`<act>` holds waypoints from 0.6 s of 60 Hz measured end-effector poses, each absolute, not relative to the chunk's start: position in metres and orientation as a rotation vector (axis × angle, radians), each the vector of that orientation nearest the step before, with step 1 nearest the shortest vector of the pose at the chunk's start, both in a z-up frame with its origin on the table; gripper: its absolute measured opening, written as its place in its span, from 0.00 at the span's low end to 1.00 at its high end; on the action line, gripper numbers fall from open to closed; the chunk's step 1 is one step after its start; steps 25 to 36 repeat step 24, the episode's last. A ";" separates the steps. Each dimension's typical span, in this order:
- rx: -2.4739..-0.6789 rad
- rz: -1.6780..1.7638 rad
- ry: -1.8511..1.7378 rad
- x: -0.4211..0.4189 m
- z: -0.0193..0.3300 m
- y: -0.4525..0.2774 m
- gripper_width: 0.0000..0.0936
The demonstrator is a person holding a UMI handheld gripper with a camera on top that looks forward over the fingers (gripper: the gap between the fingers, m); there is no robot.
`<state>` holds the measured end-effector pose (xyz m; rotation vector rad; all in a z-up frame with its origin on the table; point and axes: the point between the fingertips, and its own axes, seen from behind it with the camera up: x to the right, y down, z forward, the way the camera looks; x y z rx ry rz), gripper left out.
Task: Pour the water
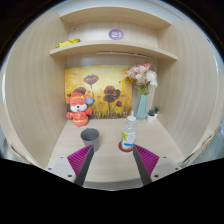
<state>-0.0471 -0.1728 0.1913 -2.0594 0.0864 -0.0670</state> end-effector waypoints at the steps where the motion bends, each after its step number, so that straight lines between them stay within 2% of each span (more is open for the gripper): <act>1: -2.056 -0.070 0.084 -0.049 0.194 -0.174 0.87; 15: -2.014 -0.089 0.106 -0.058 0.223 -0.185 0.86; 36: -2.006 -0.116 0.121 -0.058 0.227 -0.187 0.86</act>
